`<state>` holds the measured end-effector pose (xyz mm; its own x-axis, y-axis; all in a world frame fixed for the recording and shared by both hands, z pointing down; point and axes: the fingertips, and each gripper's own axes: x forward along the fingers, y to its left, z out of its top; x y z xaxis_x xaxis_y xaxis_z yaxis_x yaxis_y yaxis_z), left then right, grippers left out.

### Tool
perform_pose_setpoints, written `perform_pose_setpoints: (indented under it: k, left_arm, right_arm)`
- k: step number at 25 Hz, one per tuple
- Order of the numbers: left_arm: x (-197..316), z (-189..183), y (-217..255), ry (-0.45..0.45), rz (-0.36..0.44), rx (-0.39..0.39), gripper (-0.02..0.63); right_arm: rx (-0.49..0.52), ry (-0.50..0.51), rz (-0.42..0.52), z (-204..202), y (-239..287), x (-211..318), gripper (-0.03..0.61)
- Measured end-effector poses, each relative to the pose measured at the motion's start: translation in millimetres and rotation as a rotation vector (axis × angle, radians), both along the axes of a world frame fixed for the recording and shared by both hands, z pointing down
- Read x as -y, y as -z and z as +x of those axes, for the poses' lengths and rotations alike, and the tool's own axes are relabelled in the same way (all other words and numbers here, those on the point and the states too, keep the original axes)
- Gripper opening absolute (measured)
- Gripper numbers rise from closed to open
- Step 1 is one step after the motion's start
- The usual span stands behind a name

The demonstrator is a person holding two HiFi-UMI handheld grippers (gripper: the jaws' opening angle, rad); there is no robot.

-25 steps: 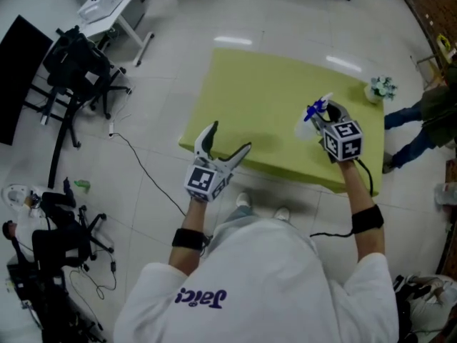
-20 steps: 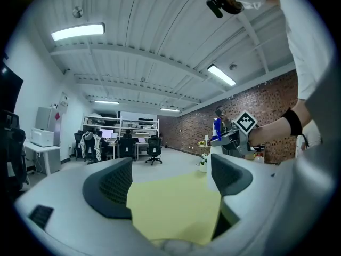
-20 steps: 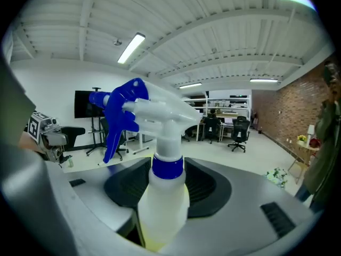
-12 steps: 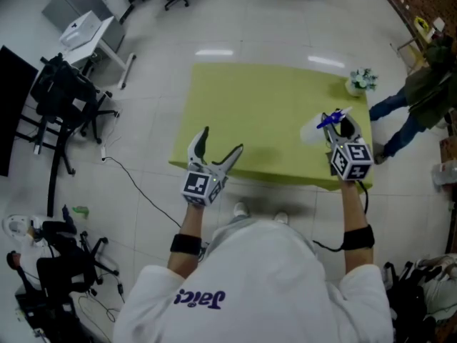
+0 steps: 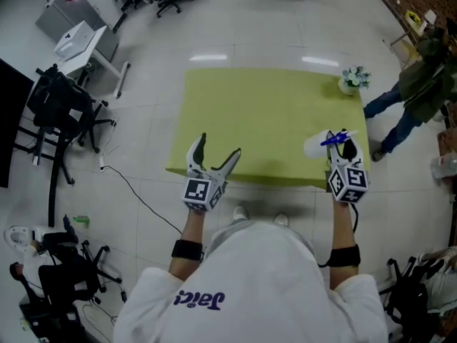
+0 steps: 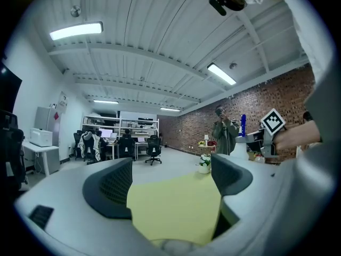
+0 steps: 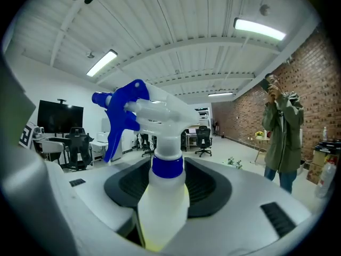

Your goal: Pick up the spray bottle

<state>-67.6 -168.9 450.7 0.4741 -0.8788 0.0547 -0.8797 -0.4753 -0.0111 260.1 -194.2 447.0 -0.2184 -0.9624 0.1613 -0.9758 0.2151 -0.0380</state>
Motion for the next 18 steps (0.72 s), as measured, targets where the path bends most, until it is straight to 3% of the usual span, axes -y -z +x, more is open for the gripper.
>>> perform_pose_setpoints:
  k: [6,18]
  left_arm:
    - [-3,-12,-1,0.073,0.013,-0.011,0.472]
    - [-19,-15,-3,0.153,0.031,-0.020,0.472]
  right_arm:
    - [0.004,-0.031,0.018,-1,-2,-19,0.201]
    - [-0.010,0.016,0.037,-35,-11,-50,0.201]
